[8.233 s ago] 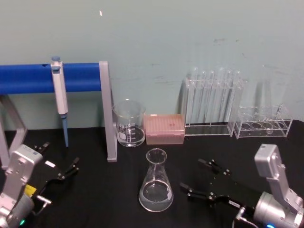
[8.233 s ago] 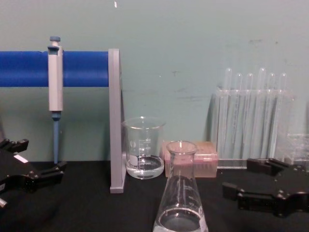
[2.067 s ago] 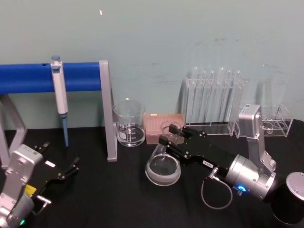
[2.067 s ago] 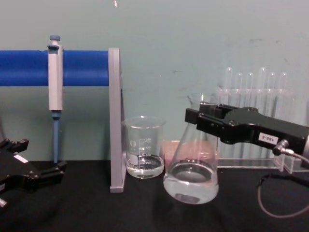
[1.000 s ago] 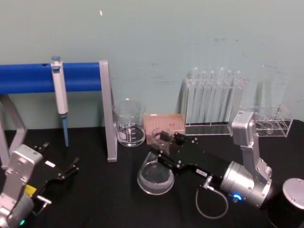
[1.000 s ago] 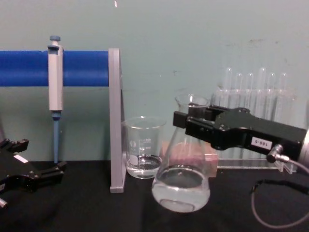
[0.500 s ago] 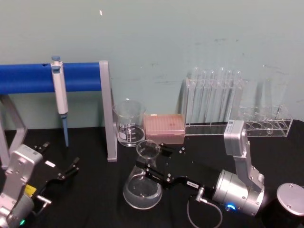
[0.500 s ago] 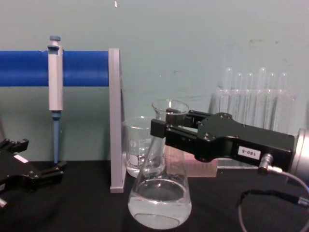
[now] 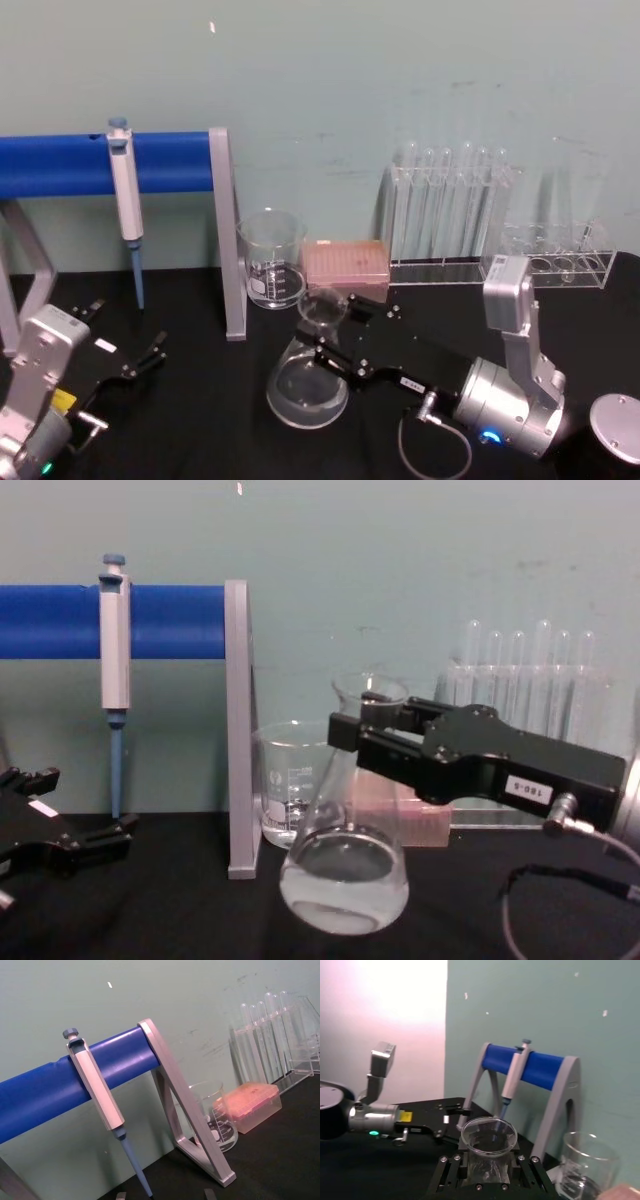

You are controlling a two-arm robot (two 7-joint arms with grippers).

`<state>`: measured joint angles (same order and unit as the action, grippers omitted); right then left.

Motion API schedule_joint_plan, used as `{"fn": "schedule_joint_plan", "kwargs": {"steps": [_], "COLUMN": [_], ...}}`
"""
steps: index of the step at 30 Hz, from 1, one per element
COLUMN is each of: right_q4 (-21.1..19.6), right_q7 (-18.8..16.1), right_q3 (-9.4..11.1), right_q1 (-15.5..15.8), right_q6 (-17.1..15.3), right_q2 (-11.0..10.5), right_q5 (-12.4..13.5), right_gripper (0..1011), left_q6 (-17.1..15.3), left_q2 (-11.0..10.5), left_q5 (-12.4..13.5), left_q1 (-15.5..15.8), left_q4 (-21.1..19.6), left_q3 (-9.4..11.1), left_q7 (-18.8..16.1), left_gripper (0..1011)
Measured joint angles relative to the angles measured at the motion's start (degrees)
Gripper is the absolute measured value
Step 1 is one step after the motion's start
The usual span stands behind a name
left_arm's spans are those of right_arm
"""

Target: Grasp the erlenmeyer flask with one hand, shake it three times, then place it back.

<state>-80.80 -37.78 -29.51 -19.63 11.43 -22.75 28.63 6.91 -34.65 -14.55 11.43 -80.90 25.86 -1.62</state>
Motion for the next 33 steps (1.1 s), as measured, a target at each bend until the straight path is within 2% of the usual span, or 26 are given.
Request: {"fn": "schedule_joint_plan", "kwargs": {"steps": [11, 27, 33], "right_q4": [-0.26, -0.98, -1.74], "right_q7": [4.51, 11.81, 13.32], "right_q3": [3.66, 12.2, 14.37], "right_q1": [1.82, 5.66, 7.04], "right_q6": [0.96, 0.06, -0.25], "right_q2": [-0.29, -1.7, -1.88], "right_q5": [-1.28, -2.74, -3.04], "right_gripper": [450, 450, 450], "left_q6": [0.0, 0.0, 0.0], "left_q2": [0.0, 0.0, 0.0], "left_q5": [0.0, 0.0, 0.0], "left_q1": [0.0, 0.0, 0.0], "left_q4": [0.0, 0.0, 0.0], "left_q3": [0.0, 0.0, 0.0], "left_q7": [0.0, 0.0, 0.0], "left_gripper": [1001, 1001, 1001]}}
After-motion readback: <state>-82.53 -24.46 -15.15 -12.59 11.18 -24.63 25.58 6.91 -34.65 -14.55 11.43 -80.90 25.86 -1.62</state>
